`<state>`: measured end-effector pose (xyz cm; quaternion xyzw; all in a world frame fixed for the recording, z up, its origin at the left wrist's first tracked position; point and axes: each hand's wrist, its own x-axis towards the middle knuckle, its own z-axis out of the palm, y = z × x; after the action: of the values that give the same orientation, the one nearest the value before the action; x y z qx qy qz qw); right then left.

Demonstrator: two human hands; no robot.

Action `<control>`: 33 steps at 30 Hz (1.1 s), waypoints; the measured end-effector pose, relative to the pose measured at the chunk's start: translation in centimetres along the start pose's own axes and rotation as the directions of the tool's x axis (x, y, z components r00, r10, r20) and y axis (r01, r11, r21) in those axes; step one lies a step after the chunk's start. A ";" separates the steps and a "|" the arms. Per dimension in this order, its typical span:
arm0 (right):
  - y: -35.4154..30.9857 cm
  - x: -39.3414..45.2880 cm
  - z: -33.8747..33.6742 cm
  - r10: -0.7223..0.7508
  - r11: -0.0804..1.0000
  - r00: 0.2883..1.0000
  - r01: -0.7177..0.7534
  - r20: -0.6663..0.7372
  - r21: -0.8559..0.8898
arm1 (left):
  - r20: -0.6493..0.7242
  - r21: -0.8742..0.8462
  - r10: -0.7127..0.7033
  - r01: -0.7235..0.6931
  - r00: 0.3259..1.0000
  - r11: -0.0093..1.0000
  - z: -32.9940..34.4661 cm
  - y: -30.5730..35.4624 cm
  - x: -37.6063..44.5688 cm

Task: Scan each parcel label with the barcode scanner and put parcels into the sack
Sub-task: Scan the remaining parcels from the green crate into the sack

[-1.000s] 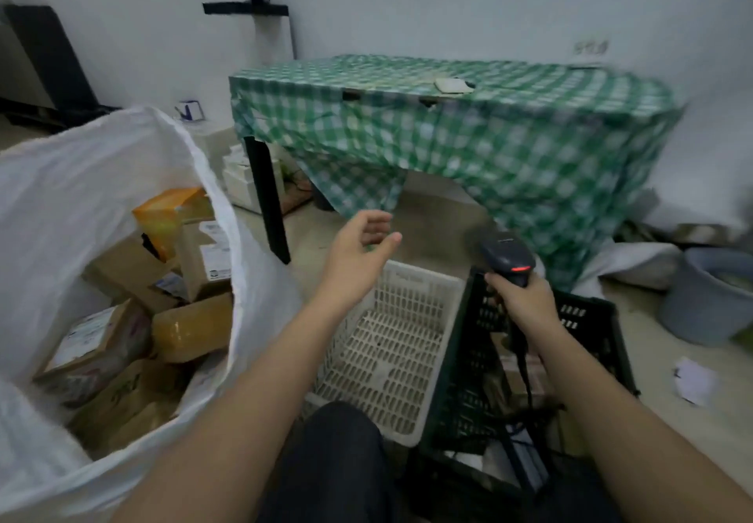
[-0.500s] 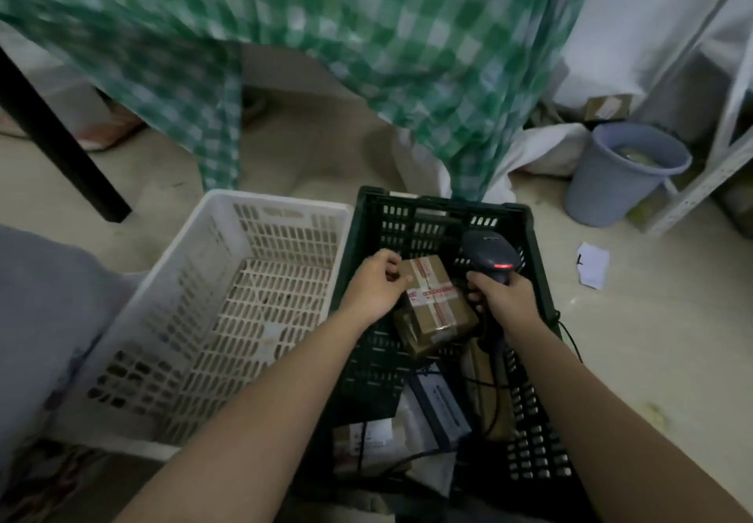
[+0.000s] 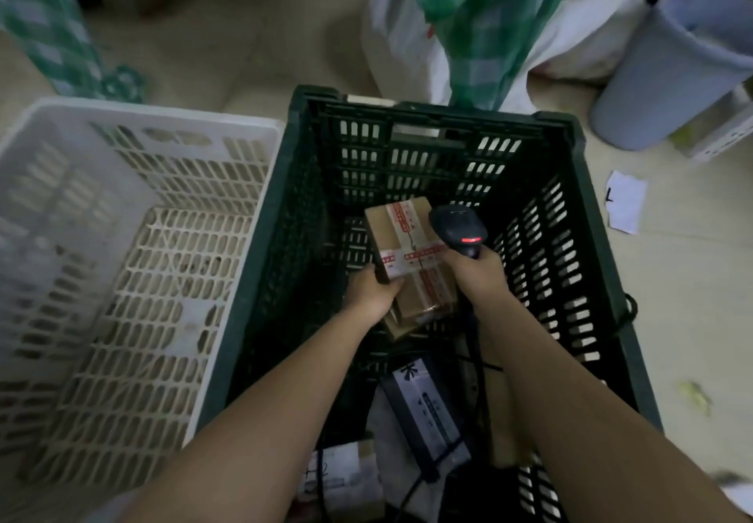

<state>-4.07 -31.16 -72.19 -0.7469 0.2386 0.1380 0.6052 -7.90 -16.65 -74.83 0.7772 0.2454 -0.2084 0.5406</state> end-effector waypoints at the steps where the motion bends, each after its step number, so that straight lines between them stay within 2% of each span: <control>1: 0.3 0.2 0.2 0.003 1.000 1.000 -0.003 0.002 -0.001 | 0.016 -0.017 -0.010 0.011 1.000 1.000 0.3 -0.2 0.2; 7: 0.2 -1.0 0.0 -0.023 0.998 0.998 0.026 -0.051 0.058 | 0.083 -0.274 0.007 0.016 0.997 0.962 -0.4 1.5 -1.7; 12: -3.1 -5.2 -0.9 -0.096 0.983 0.992 0.108 -0.083 0.147 | 0.094 -0.281 0.114 -0.083 0.989 0.956 -3.2 4.7 -6.0; 17: -8.3 -11.4 -1.6 -0.247 0.959 0.969 0.248 -0.022 0.141 | 0.030 -0.242 0.248 -0.234 0.968 0.942 -8.1 8.5 -13.1; 21: -12.1 -16.6 -1.4 -0.358 0.928 0.932 0.349 0.055 0.134 | -0.070 -0.244 0.296 -0.304 0.953 0.921 -12.6 10.4 -19.2; 26: -14.8 -22.6 0.0 -0.400 0.916 0.892 0.378 0.213 0.136 | -0.162 -0.330 0.207 -0.250 0.965 0.910 -18.5 9.5 -26.3; 33: -13.8 -29.2 3.5 -0.292 0.953 0.874 0.233 0.390 0.192 | -0.222 -0.454 0.045 -0.144 0.974 0.879 -22.8 4.9 -31.7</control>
<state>-21.31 -20.06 -46.95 -0.6820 0.0105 0.1924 0.7055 -28.73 -1.51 -45.08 0.6525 0.3041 -0.0355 0.6932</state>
